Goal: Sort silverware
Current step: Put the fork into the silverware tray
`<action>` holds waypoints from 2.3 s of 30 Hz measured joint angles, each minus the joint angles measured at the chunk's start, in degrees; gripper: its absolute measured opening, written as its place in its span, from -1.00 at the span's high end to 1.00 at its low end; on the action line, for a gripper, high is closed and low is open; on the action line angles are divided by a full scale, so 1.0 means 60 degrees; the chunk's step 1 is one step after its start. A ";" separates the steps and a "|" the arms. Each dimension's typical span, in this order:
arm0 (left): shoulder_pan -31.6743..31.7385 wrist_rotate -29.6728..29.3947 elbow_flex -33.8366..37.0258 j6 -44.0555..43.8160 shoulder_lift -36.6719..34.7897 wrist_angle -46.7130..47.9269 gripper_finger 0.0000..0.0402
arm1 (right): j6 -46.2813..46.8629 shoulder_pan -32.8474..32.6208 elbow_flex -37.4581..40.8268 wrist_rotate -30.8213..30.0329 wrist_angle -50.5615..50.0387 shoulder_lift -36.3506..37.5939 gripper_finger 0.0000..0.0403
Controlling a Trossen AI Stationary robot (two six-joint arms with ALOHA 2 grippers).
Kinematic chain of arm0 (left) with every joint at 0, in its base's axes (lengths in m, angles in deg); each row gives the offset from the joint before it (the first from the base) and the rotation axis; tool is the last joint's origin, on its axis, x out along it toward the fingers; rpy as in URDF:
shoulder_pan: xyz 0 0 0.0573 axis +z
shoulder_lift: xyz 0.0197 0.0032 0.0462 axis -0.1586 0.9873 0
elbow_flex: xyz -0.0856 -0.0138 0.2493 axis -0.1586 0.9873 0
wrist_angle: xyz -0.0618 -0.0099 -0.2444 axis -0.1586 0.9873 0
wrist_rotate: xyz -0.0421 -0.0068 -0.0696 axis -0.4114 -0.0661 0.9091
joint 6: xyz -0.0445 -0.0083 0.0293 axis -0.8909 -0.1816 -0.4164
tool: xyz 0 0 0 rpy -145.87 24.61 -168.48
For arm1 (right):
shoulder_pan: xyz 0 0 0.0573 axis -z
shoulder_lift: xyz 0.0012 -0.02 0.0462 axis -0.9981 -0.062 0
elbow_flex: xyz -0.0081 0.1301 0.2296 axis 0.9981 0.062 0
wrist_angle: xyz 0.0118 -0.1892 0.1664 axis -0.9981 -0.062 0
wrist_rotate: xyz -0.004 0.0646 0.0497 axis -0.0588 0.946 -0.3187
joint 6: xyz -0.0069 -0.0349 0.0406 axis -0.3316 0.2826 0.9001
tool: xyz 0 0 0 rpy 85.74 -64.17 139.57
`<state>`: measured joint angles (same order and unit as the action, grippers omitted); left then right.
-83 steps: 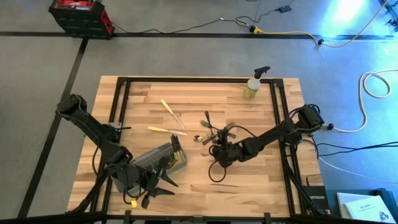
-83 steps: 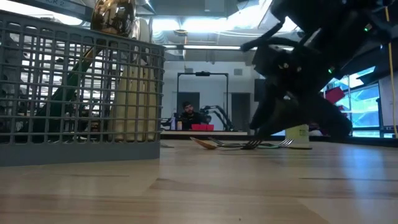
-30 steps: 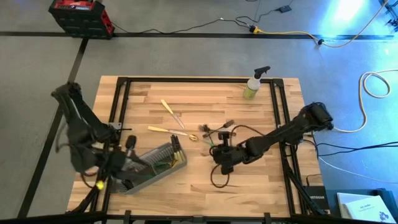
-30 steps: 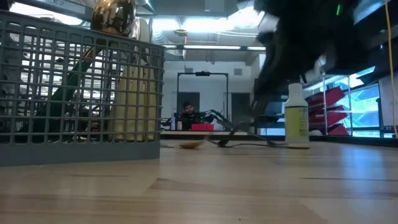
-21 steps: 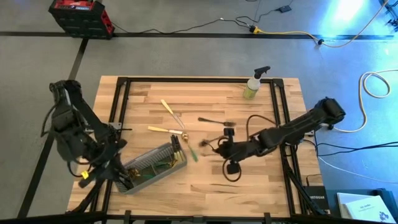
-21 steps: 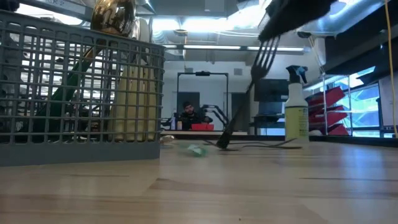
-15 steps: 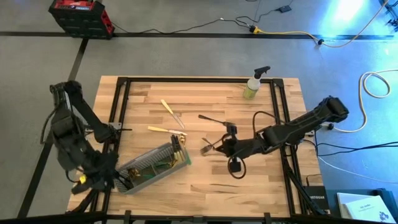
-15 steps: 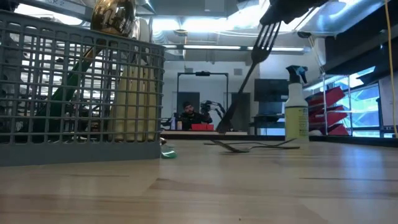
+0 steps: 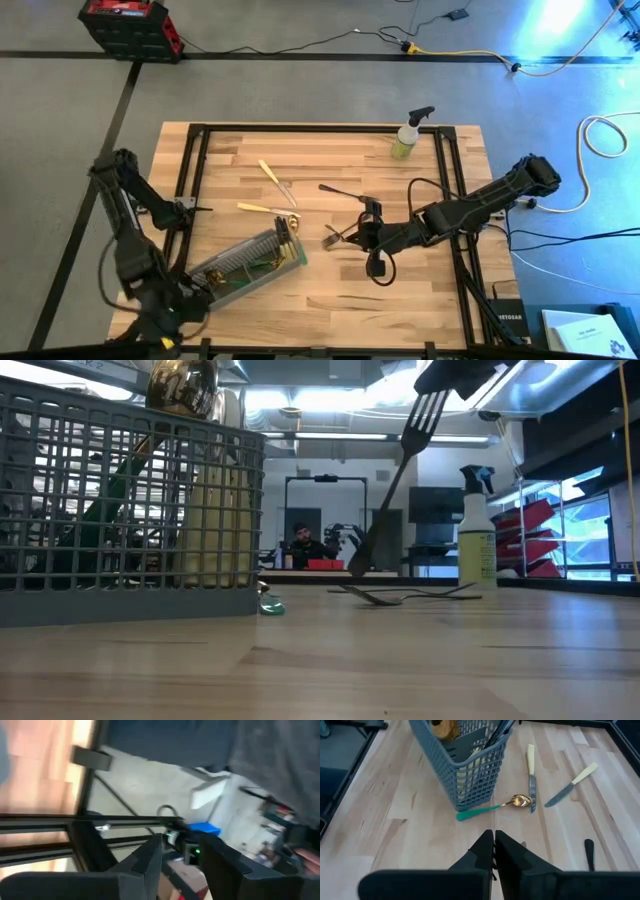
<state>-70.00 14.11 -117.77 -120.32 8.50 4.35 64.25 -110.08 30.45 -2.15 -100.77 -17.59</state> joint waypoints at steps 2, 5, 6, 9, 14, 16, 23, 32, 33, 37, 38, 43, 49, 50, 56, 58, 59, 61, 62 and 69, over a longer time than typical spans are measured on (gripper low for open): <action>-0.0004 0.0009 0.0004 0.0027 0.0350 0.0351 0.43 | 0.0014 -0.0003 0.0000 -0.0015 0.0047 0.0000 1.00; 0.0026 0.0046 0.0004 0.0090 0.0857 0.1191 0.43 | 0.0044 -0.0004 0.0000 -0.0019 0.0046 0.0000 1.00; 0.0038 0.0052 0.0007 0.0035 0.1004 0.1528 0.43 | 0.0042 -0.0004 0.0000 -0.0019 0.0046 0.0000 1.00; 0.0006 0.0033 0.0000 -0.0118 0.1304 0.2454 0.43 | 0.0040 -0.0004 0.0000 -0.0105 0.0049 0.0000 1.00; -0.0044 -0.1238 0.0004 -0.0628 0.1688 0.4276 0.43 | 0.0040 -0.0004 0.0000 -0.0251 0.0077 0.0004 1.00; -0.0013 -0.1650 0.0007 -0.0835 0.1764 0.4344 0.43 | 0.0068 -0.0004 0.0000 -0.0229 0.0117 0.0004 1.00; 0.0349 -0.3426 0.0004 -0.0382 0.1816 0.4101 0.43 | 0.0554 -0.0041 0.0000 0.0316 0.0365 0.0106 1.00; 0.0991 -0.4165 -0.0048 0.1134 0.1851 0.3595 0.43 | 0.0538 -0.0494 -0.0266 0.0063 0.0213 0.0251 1.00; 0.0976 -0.3825 -0.0149 0.1265 0.1839 0.3523 0.43 | 0.0497 -0.0535 -0.0377 -0.0032 0.0102 0.0251 1.00; 0.0605 -0.2716 -0.0891 0.1726 0.1802 0.3368 0.43 | 0.0294 -0.0769 -0.0708 -0.0347 -0.0008 0.0255 1.00; 0.0517 -0.2550 -0.1129 0.1876 0.1802 0.3472 0.43 | 0.0249 -0.0775 -0.0755 -0.0407 -0.0054 0.0253 1.00; -0.0299 -0.2505 -0.2619 0.1257 0.1794 0.4944 0.43 | 0.0265 -0.0769 -0.0801 -0.0429 -0.0263 0.0250 1.00; -0.1328 -0.3248 -0.2995 -0.1342 0.1776 0.8089 0.43 | 0.0267 -0.0769 -0.0801 -0.0446 -0.0210 0.0240 1.00; -0.1393 -0.3324 -0.2902 -0.1371 0.1771 0.7990 0.43 | 0.0267 -0.0769 -0.0801 -0.0446 -0.0231 0.0234 1.00; -0.1252 -0.3416 -0.1490 -0.1862 0.1772 0.8090 0.43 | 0.0263 -0.0769 -0.0801 -0.0520 -0.0192 0.0219 1.00; -0.1116 -0.3015 -0.1004 -0.1964 0.1773 0.8071 0.43 | 0.0264 -0.0769 -0.0801 -0.0518 -0.0185 0.0208 1.00; -0.1065 -0.2901 -0.0807 -0.1984 0.1773 0.8097 0.43 | 0.0267 -0.0769 -0.0801 -0.0518 -0.0186 0.0208 1.00; -0.1016 -0.2914 -0.0541 -0.2133 0.1773 0.7958 0.43 | 0.0270 -0.0769 -0.0801 -0.0518 -0.0178 0.0208 1.00; -0.1004 -0.3031 -0.0420 -0.2265 0.1773 0.7918 0.43 | 0.0270 -0.0772 -0.0801 -0.0518 -0.0181 0.0208 1.00; -0.0794 -0.4264 0.0178 -0.2831 0.1773 0.7306 0.43 | 0.0357 -0.0772 -0.0801 -0.0517 -0.0125 0.0208 1.00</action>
<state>-74.76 -11.48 -116.71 -137.31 19.13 48.19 66.40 -114.72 25.64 -5.25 -101.52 -16.35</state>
